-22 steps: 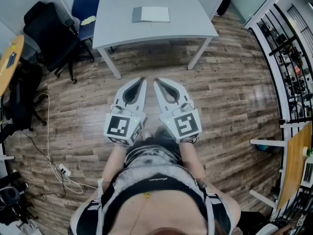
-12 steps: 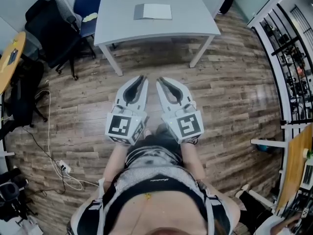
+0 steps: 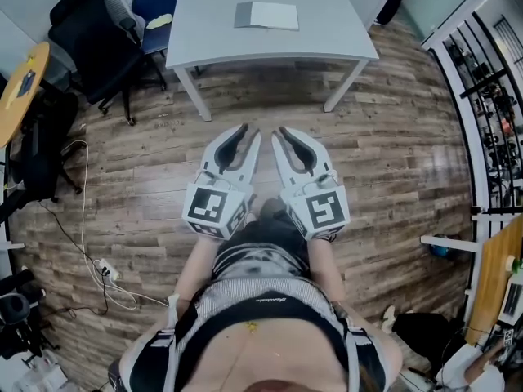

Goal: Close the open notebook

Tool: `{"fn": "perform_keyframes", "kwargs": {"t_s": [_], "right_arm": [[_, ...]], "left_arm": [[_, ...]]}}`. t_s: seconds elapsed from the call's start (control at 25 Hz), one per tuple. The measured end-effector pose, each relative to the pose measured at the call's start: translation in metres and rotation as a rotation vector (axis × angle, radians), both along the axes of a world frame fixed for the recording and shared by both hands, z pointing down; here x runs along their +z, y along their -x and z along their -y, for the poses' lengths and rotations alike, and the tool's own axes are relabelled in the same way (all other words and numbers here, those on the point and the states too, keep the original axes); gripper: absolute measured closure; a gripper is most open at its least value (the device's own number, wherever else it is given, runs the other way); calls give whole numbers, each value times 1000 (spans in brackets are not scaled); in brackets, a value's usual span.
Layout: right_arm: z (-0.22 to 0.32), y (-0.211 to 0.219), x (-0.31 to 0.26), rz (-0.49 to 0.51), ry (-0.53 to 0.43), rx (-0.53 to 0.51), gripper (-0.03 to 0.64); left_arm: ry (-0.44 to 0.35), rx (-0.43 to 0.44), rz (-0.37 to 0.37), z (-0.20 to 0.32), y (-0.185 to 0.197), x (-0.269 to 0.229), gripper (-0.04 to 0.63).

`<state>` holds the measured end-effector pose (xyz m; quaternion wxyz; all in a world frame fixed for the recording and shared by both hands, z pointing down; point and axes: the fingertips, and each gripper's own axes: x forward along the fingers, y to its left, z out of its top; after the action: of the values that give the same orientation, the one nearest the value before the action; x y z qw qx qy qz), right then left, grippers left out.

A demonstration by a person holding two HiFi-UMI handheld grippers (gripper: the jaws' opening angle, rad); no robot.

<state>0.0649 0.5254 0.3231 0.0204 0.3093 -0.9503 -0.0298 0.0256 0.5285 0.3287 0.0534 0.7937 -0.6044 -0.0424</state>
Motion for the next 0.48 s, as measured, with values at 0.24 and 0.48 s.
{"fn": "perform_keyframes", "kwargs": {"t_s": [0.24,0.48], "right_arm": [[4,8,6,-1,14,-4,569],[14,18,10,3,28,-13,569]], "left_arm": [[6,7,-11,5,7,4,529],[20,5,-17,15,16,9,529]]}}
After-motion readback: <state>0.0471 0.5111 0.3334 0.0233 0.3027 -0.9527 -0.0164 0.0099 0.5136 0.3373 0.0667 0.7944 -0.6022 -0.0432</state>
